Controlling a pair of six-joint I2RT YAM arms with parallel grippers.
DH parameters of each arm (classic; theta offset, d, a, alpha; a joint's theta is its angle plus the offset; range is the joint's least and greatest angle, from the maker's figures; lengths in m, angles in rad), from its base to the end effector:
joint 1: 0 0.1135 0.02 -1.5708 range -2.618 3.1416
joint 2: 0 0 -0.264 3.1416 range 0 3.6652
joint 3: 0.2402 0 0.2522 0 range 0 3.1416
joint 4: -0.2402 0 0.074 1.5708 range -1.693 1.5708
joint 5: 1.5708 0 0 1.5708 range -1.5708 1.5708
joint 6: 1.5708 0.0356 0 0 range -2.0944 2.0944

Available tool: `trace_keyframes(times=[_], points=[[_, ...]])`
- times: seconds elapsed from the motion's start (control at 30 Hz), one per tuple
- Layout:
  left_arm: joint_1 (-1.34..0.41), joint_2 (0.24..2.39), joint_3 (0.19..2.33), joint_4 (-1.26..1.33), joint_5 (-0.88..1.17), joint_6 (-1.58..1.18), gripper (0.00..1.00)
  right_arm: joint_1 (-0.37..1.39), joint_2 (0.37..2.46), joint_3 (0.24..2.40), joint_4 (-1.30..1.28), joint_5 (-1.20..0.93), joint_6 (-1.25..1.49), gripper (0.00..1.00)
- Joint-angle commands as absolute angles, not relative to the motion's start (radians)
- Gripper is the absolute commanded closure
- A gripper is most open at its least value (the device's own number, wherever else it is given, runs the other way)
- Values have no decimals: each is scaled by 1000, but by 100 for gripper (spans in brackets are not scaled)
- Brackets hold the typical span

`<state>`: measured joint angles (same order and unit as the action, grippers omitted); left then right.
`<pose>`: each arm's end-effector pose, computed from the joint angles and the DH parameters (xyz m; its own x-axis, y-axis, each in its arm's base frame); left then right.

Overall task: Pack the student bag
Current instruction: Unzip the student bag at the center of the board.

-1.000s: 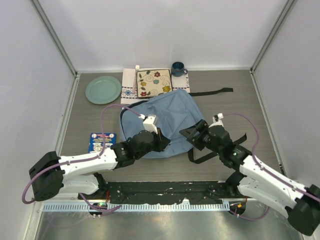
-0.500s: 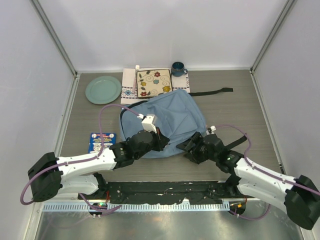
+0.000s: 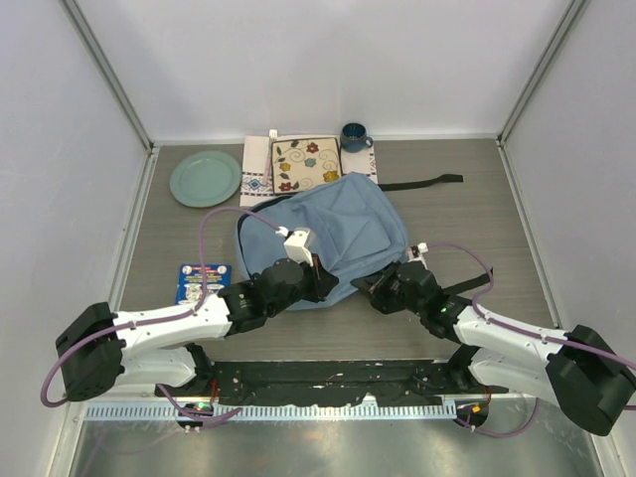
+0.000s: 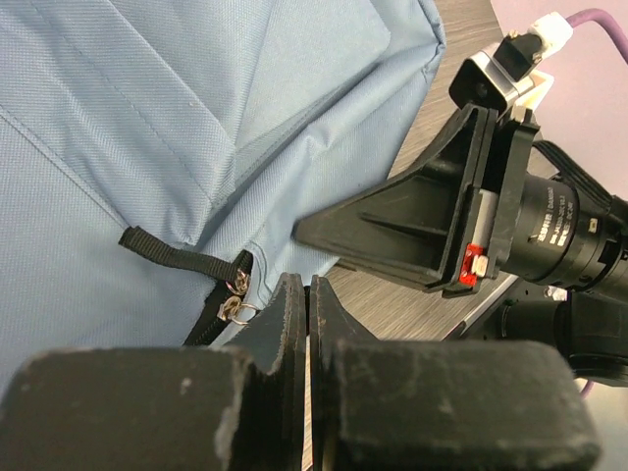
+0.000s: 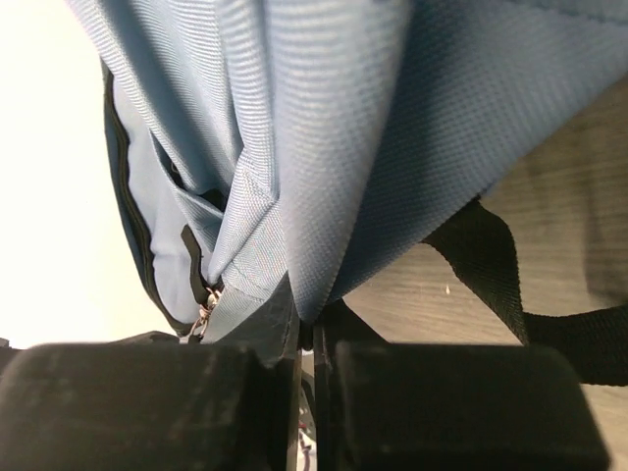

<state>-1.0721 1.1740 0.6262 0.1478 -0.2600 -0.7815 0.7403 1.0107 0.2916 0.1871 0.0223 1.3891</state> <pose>0.1315 -0.2224 0.2384 -0.6502 -0.2292 -0.7243 0.3909 0.7166 -0.5777 0.1467 0.1330 0.1654 -0.7169 0.6769 -0.1668 0.2490 0.4722 0.8456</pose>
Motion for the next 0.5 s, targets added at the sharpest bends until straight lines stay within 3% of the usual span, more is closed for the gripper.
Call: trace_keyframes(times=[0.0,0.47], points=[[-1074,1158,650,180,-255,-790,100,741,1000,296,325,167,1408,99],[-1072,738,525,-448,-679,-948,100,735,911,230,241,362,1402,99]])
